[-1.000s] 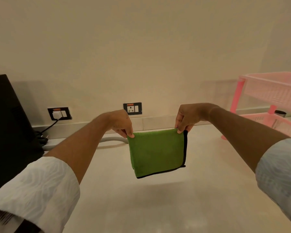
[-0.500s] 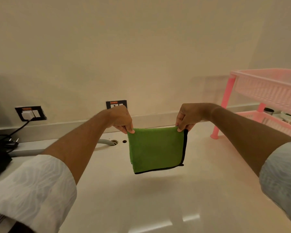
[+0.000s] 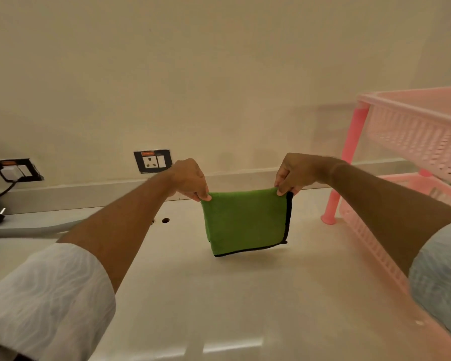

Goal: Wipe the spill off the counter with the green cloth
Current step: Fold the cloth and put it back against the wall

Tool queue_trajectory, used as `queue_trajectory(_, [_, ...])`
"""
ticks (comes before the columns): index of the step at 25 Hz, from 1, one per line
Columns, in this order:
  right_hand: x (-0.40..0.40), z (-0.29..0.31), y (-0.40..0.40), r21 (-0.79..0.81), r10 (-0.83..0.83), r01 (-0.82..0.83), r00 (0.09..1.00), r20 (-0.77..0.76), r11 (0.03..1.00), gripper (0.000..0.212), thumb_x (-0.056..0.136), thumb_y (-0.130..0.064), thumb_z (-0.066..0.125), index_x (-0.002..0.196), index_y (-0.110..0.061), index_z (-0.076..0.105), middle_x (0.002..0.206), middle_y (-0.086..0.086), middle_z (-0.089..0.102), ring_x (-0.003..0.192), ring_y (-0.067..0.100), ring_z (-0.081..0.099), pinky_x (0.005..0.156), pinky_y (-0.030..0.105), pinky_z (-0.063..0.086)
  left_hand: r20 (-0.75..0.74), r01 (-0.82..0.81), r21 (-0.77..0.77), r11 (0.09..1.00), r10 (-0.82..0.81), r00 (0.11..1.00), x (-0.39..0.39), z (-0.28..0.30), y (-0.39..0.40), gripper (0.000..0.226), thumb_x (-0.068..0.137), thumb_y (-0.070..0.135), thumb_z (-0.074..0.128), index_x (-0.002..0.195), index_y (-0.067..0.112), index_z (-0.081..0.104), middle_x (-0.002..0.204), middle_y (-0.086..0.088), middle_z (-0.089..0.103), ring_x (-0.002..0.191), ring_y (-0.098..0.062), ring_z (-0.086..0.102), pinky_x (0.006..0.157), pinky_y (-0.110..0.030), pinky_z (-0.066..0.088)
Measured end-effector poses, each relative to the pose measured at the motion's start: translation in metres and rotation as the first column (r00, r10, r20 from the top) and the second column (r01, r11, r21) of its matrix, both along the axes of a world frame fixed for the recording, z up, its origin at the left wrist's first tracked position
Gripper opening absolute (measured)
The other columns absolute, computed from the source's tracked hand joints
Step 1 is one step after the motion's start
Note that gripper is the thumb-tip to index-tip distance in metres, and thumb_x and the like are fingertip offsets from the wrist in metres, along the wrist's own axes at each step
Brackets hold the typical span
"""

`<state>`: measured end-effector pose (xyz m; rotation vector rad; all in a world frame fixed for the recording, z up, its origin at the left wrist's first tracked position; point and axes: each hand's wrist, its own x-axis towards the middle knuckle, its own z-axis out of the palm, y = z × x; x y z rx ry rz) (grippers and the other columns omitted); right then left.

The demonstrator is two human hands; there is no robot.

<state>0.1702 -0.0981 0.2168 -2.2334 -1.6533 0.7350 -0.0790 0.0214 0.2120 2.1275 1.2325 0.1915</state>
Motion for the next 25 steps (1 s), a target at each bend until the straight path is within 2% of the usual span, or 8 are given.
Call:
queue_trajectory(4, [0.038,-0.016,0.02,0.115,-0.047,0.04,0.997,0.062,0.993,0.011,0.077,-0.006,0.076,0.087,-0.008,0.076,0.076,0.003,0.071,0.06,0.01,0.065,0.053,0.015,0.049,-0.003,-0.016,0.156,0.988,0.017,1.0,0.042,-0.01,0.017,0.017,0.068,0.009,0.083,0.081,0.001,0.075,0.082,-0.01,0.075,0.076,-0.019,0.073,0.07,-0.023,0.058])
queue_trajectory(8, [0.067,-0.029,0.038,0.333,-0.126,0.065,0.978,0.164,0.941,0.013,0.078,-0.006,0.071,0.088,-0.009,0.078,0.08,0.004,0.073,0.076,0.017,0.066,0.071,0.023,0.048,0.038,-0.052,0.38,0.924,0.041,0.998,0.08,-0.024,0.039,0.012,0.066,0.012,0.083,0.076,0.008,0.077,0.078,-0.005,0.074,0.079,-0.019,0.069,0.077,-0.035,0.06])
queue_trajectory(13, [0.09,-0.047,0.04,0.602,-0.243,0.035,0.933,0.266,0.798,0.02,0.08,-0.009,0.063,0.091,-0.011,0.078,0.086,0.008,0.077,0.082,0.027,0.068,0.077,0.03,0.052,0.165,-0.104,0.635,0.766,-0.002,0.986,0.112,-0.039,0.039,0.012,0.074,0.006,0.067,0.079,0.009,0.077,0.078,-0.006,0.075,0.073,-0.023,0.067,0.072,-0.031,0.055])
queue_trajectory(15, [0.094,-0.064,0.031,0.548,-0.181,-0.008,0.939,0.291,0.836,0.02,0.077,-0.011,0.064,0.09,-0.013,0.079,0.086,0.007,0.077,0.082,0.026,0.068,0.079,0.033,0.054,0.128,-0.063,0.648,0.759,-0.027,0.991,0.112,-0.059,0.031,0.015,0.075,0.005,0.063,0.079,0.01,0.077,0.078,-0.008,0.076,0.074,-0.026,0.067,0.075,-0.036,0.057])
queue_trajectory(18, [0.091,-0.109,0.009,0.274,0.02,-0.13,0.928,0.372,0.953,0.017,0.071,-0.015,0.067,0.081,-0.018,0.08,0.076,0.0,0.077,0.071,0.021,0.069,0.071,0.029,0.053,-0.044,0.144,0.548,0.824,-0.143,0.989,0.098,-0.111,0.014,0.022,0.07,0.005,0.058,0.078,0.013,0.078,0.077,-0.006,0.077,0.075,-0.027,0.069,0.079,-0.036,0.057])
queue_trajectory(21, [0.08,-0.15,-0.007,0.052,0.153,-0.174,0.949,0.277,0.983,0.016,0.067,-0.016,0.067,0.076,-0.02,0.078,0.069,-0.008,0.075,0.064,0.011,0.068,0.071,0.031,0.057,-0.268,0.403,0.384,0.831,-0.317,0.91,0.083,-0.161,-0.004,0.025,0.067,0.005,0.056,0.076,0.015,0.077,0.077,-0.001,0.077,0.075,-0.022,0.067,0.076,-0.035,0.056])
queue_trajectory(23, [0.078,-0.167,-0.01,-0.066,0.186,-0.176,0.956,0.225,0.982,0.016,0.067,-0.015,0.067,0.078,-0.019,0.077,0.07,-0.01,0.072,0.069,0.012,0.068,0.073,0.03,0.057,-0.366,0.51,0.287,0.811,-0.399,0.841,0.079,-0.183,-0.01,0.024,0.067,0.006,0.056,0.078,0.016,0.075,0.08,0.0,0.076,0.078,-0.02,0.063,0.074,-0.035,0.056])
queue_trajectory(25, [0.079,-0.177,-0.009,-0.143,0.207,-0.18,0.957,0.201,0.973,0.016,0.065,-0.015,0.065,0.076,-0.017,0.076,0.068,-0.008,0.072,0.067,0.013,0.068,0.07,0.032,0.058,-0.402,0.561,0.269,0.783,-0.438,0.804,0.077,-0.194,-0.01,0.024,0.067,0.013,0.055,0.08,0.017,0.074,0.082,0.001,0.074,0.08,-0.021,0.064,0.072,-0.036,0.056])
